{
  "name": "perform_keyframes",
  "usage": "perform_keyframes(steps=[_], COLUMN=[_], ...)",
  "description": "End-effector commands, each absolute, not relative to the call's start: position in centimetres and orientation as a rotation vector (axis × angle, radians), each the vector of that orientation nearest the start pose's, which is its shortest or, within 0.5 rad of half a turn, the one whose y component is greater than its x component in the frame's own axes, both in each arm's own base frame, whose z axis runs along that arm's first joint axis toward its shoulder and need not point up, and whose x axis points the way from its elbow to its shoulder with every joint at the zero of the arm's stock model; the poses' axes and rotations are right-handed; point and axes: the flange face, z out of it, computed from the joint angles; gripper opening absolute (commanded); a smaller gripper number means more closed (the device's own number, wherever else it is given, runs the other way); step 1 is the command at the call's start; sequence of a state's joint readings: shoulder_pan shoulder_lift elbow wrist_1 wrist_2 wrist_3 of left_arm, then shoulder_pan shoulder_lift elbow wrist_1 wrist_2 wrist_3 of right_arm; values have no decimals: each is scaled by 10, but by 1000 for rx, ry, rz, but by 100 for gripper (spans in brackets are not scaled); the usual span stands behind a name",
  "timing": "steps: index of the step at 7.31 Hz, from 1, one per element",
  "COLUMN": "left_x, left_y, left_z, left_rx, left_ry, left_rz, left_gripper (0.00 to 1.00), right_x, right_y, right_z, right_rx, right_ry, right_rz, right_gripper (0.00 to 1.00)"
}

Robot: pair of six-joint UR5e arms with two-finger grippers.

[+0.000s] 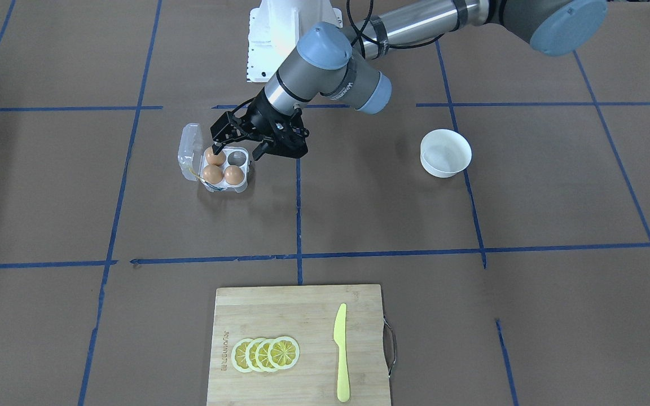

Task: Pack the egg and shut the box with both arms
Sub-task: 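Release the egg into an empty carton cup and lift the left gripper, then withdraw the left arm while the right gripper reaches to the carton lid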

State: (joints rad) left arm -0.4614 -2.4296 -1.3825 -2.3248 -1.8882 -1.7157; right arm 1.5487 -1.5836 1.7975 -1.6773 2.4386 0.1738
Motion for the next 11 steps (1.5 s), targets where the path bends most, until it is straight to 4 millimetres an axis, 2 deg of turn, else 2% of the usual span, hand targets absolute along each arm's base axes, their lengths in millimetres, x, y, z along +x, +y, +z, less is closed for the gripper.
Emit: perform_keyframes(steps=[1,2,3,4,5,6,8,9,10,11], left_x=[546,512,475,436,394,354,311,291,275,260], left_y=[-447,-460,-466,-469,-483,-510,-536,-544,-543,-549], left_z=[113,127,143,153,153,154,176,195,203,206], left_rx=[-56,-51,-32,-1,46,96,161,189,226,257], left_ry=[1364,1316,1260,1194,1142,1109,1057,1029,1016,1004], left_rz=[-242,-223,-234,-239,-250,-292,-296,-287,-251,-240], left_gripper=[100,100,100,100,100,100,100,100,100,100], right_x=[-29,-72,-117,-162,-210,-245,-300,-323,-355,-388], right_y=[-477,-471,-462,-450,-426,-406,-375,-363,-360,-361], right_z=[482,446,431,413,406,408,407,402,380,369], right_rx=[-25,-40,-40,-19,1,14,11,12,10,15], right_ry=[-893,-914,-956,-1010,-1049,-1050,-1023,-1022,-1047,-1052], right_rz=[124,117,128,160,163,120,26,-10,-4,-13], right_gripper=[100,95,79,54,19,0,0,0,0,0])
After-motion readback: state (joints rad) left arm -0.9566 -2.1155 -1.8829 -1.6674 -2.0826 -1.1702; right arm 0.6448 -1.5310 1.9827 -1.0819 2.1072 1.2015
